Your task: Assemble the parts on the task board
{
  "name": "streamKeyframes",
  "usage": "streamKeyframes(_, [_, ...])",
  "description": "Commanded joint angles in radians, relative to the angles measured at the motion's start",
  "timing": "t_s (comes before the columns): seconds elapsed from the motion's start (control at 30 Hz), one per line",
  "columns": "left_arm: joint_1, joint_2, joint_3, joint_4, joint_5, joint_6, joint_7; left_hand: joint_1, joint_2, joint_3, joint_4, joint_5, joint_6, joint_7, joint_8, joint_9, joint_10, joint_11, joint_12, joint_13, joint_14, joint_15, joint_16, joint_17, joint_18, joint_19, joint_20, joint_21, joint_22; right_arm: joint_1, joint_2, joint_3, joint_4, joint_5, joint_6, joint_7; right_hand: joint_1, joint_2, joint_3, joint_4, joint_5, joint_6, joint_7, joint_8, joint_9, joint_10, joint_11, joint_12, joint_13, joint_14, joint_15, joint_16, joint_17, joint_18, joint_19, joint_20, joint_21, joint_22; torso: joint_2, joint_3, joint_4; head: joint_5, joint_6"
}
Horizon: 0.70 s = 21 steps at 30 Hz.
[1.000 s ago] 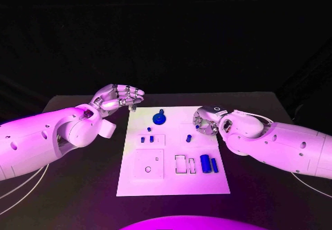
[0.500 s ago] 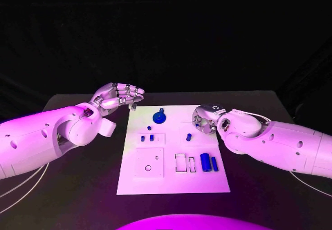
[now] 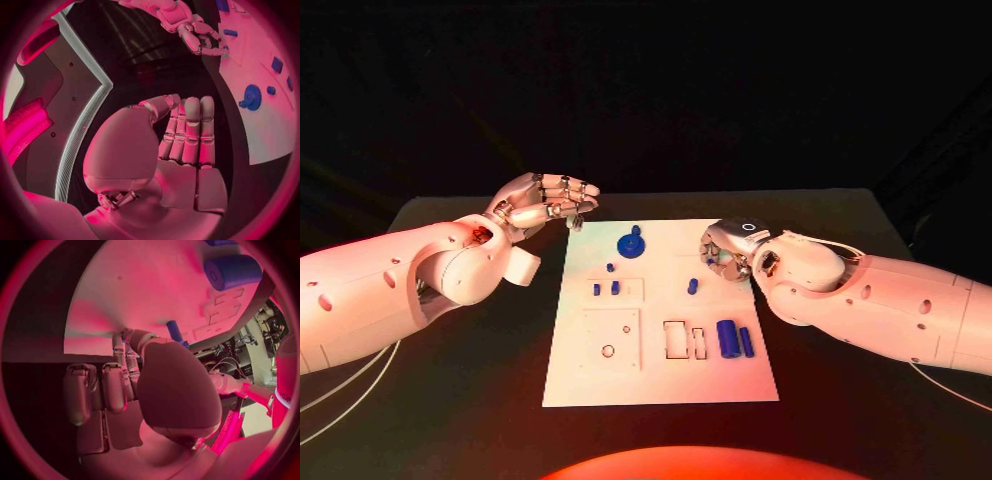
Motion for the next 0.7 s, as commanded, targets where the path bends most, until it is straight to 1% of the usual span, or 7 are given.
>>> streamKeyframes(0.03, [0.001, 0.000, 0.001, 0.003, 0.003, 0.013, 0.005, 0.000, 0.005, -0.004, -0.004, 0.003, -0.001, -0.003, 0.001, 0.001, -0.009, 0.002, 0.003, -0.002, 0.002, -0.001, 0.003, 0.001, 0.017, 0.008, 0.000, -0.002, -0.002, -0.006, -0.008, -0.004, 0.011, -0.021, -0.040, -0.013, -0.009, 0.006, 0.022, -0.026, 0.006, 0.008, 0.001, 0.002, 0.002, 0.054, -0.044, -0.002, 0.004, 0.051, -0.005, 0.007, 0.002, -0.008, 0.072, -0.004, 0.007, 0.216, -0.001, -0.0006, 0.0009, 0.000, 0.001])
streamKeyframes(0.13, [0.001, 0.000, 0.001, 0.003, 0.003, 0.012, 0.004, 0.000, 0.005, -0.004, -0.004, 0.004, -0.002, -0.003, 0.001, 0.001, -0.010, 0.003, 0.003, -0.002, 0.002, -0.001, 0.003, 0.001, 0.017, 0.008, 0.000, -0.002, -0.002, -0.006, -0.016, -0.003, 0.024, -0.021, -0.076, -0.008, -0.011, 0.005, 0.024, -0.028, 0.006, 0.009, 0.001, 0.002, 0.003, 0.055, -0.044, -0.003, 0.004, 0.051, -0.005, 0.007, 0.002, -0.009, 0.073, -0.004, 0.010, 0.218, -0.001, -0.0008, 0.0007, 0.000, 0.002])
streamKeyframes(0.43, [0.001, -0.001, 0.001, 0.002, 0.003, 0.007, -0.001, -0.005, 0.002, -0.004, -0.006, 0.004, -0.020, 0.005, -0.007, -0.003, -0.023, 0.009, 0.004, -0.006, -0.005, 0.003, 0.001, 0.002, 0.016, 0.006, 0.003, -0.004, -0.004, 0.001, -0.048, 0.003, 0.068, -0.010, -0.136, 0.003, -0.016, 0.004, 0.027, -0.030, 0.006, 0.010, 0.001, 0.003, 0.005, 0.057, -0.044, -0.004, 0.004, 0.051, -0.005, 0.008, 0.004, -0.009, 0.073, -0.004, 0.012, 0.218, -0.001, -0.0013, 0.0006, 0.001, 0.003])
streamKeyframes(0.47, [0.001, -0.002, 0.001, 0.004, 0.003, 0.006, -0.003, -0.006, 0.002, -0.004, -0.006, 0.005, -0.021, 0.005, -0.007, -0.003, -0.024, 0.009, 0.004, -0.006, -0.005, 0.004, 0.001, 0.002, 0.016, 0.005, 0.003, -0.005, -0.004, 0.002, -0.057, 0.004, 0.081, -0.006, -0.146, 0.006, -0.017, 0.004, 0.028, -0.031, 0.007, 0.010, 0.001, 0.003, 0.005, 0.058, -0.044, -0.004, 0.004, 0.051, -0.005, 0.009, 0.005, -0.009, 0.073, -0.004, 0.013, 0.219, -0.001, -0.0012, 0.0010, 0.002, 0.008])
streamKeyframes(0.53, [0.001, -0.002, 0.001, 0.008, 0.003, 0.006, -0.004, -0.007, 0.002, -0.004, -0.006, 0.005, -0.023, 0.006, -0.008, -0.003, -0.026, 0.010, 0.004, -0.006, -0.006, 0.005, 0.001, 0.002, 0.016, 0.005, 0.004, -0.005, -0.005, 0.002, -0.071, 0.006, 0.100, 0.002, -0.159, 0.009, -0.019, 0.003, 0.029, -0.032, 0.007, 0.011, 0.001, 0.003, 0.006, 0.059, -0.045, -0.004, 0.004, 0.051, -0.006, 0.009, 0.006, -0.010, 0.074, -0.004, 0.015, 0.220, 0.000, -0.0007, 0.0019, 0.005, 0.012])
streamKeyframes(0.63, [0.001, -0.002, 0.001, 0.011, 0.003, 0.006, -0.005, -0.007, 0.002, -0.004, -0.006, 0.005, -0.024, 0.007, -0.008, -0.003, -0.027, 0.011, 0.004, -0.006, -0.007, 0.005, 0.001, 0.003, 0.016, 0.005, 0.004, -0.005, -0.005, 0.003, -0.088, 0.008, 0.127, 0.010, -0.171, 0.014, -0.020, 0.003, 0.031, -0.033, 0.007, 0.012, 0.001, 0.003, 0.006, 0.060, -0.045, -0.005, 0.005, 0.051, -0.006, 0.010, 0.007, -0.010, 0.075, -0.004, 0.017, 0.221, -0.001, -0.0009, 0.0015, 0.008, 0.011])
streamKeyframes(0.7, [0.001, -0.001, 0.001, 0.013, 0.003, 0.006, -0.005, -0.007, 0.002, -0.004, -0.006, 0.005, -0.026, 0.007, -0.009, -0.003, -0.029, 0.011, 0.004, -0.007, -0.007, 0.006, 0.001, 0.003, 0.016, 0.004, 0.005, -0.006, -0.005, 0.003, -0.102, 0.009, 0.152, 0.020, -0.179, 0.018, -0.020, 0.003, 0.031, -0.033, 0.007, 0.012, 0.001, 0.003, 0.006, 0.060, -0.045, -0.005, 0.005, 0.051, -0.006, 0.010, 0.007, -0.010, 0.075, -0.004, 0.017, 0.221, -0.002, -0.0011, -0.0002, 0.011, 0.011])
